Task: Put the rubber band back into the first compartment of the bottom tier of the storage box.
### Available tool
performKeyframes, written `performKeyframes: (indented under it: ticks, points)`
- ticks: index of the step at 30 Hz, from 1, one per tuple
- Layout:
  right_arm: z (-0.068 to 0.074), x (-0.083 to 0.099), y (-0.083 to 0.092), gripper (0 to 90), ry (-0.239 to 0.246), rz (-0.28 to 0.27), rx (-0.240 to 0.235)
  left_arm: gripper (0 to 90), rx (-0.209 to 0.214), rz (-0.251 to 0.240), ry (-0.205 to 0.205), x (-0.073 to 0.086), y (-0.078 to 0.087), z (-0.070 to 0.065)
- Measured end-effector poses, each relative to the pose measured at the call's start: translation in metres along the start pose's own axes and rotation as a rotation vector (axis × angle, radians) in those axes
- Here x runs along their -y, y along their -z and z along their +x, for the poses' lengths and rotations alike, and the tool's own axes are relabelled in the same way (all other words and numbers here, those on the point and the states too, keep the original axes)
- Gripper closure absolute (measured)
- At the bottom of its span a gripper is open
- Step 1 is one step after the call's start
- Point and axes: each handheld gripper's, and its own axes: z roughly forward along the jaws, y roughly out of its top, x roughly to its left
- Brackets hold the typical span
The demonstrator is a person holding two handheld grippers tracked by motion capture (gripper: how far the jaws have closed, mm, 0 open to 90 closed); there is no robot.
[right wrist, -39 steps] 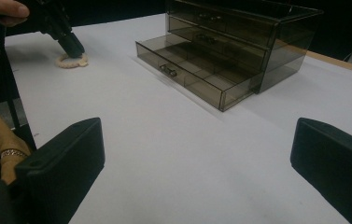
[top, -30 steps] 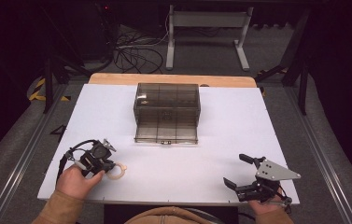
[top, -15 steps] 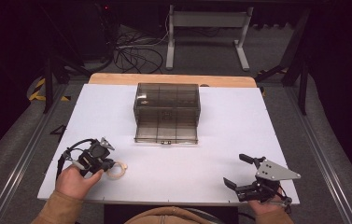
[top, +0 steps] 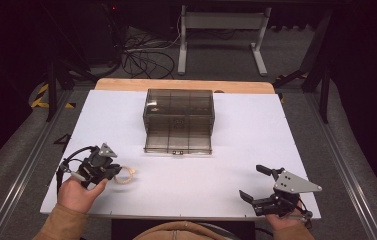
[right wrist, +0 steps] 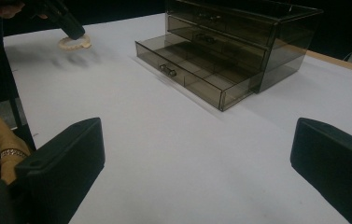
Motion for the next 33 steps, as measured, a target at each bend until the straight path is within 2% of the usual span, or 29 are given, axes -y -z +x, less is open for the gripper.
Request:
performKeyframes:
  ticks: [2,6,10,20,25,33]
  points:
    - [0.000,0.000,0.000,3.5,-0.001,0.000,-0.001,83.8,0.004,-0.035,0.010,0.001,0.004,0.001]
    - [0.000,0.000,0.000,3.5,-0.002,0.001,0.000,83.7,0.003,-0.057,0.013,0.001,0.006,0.003]
    - [0.000,0.000,0.000,3.5,-0.002,0.001,0.000,83.7,-0.013,-0.104,0.024,0.003,0.010,0.004]
    - [0.000,0.000,0.000,3.5,-0.002,0.002,0.000,83.7,0.009,-0.181,0.049,0.006,0.018,0.009]
    - [0.000,0.000,0.000,3.5,-0.001,0.003,0.000,83.7,0.005,-0.250,0.067,0.009,0.025,0.010]
    - [0.000,0.000,0.000,3.5,0.000,0.003,-0.001,83.7,0.018,-0.305,0.080,0.012,0.028,0.013]
